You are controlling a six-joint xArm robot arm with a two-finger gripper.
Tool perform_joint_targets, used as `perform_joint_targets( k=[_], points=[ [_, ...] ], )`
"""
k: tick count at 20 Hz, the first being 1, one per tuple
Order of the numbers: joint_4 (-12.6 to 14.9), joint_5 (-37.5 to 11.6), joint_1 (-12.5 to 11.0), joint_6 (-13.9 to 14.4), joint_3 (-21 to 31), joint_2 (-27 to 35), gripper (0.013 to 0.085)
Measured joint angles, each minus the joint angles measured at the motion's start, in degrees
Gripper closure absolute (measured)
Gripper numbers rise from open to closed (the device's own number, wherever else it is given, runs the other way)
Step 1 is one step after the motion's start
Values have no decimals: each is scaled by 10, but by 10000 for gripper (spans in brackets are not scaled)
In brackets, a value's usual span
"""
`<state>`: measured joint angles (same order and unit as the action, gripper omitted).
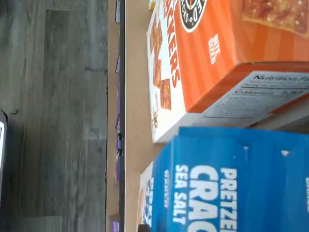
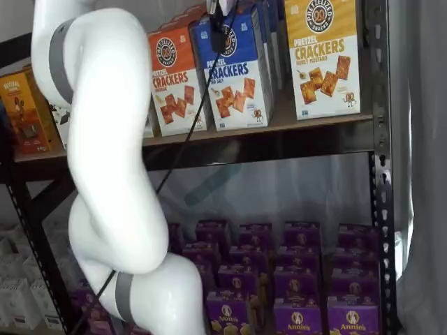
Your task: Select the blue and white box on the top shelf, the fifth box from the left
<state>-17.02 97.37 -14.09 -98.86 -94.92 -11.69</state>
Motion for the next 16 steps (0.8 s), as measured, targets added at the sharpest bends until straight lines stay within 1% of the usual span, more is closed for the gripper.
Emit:
perform_joint_targets(
  k=[4, 6, 7, 8, 16],
  points=[
    [0, -2, 0, -1, 3, -1, 290],
    [-1, -2, 0, -1, 4, -2, 370],
    [-1, -2, 0, -1, 4, -2, 370],
    [-1, -2, 0, -1, 4, -2, 410],
    [-1, -3, -1, -1, 8, -5, 410]
  ],
)
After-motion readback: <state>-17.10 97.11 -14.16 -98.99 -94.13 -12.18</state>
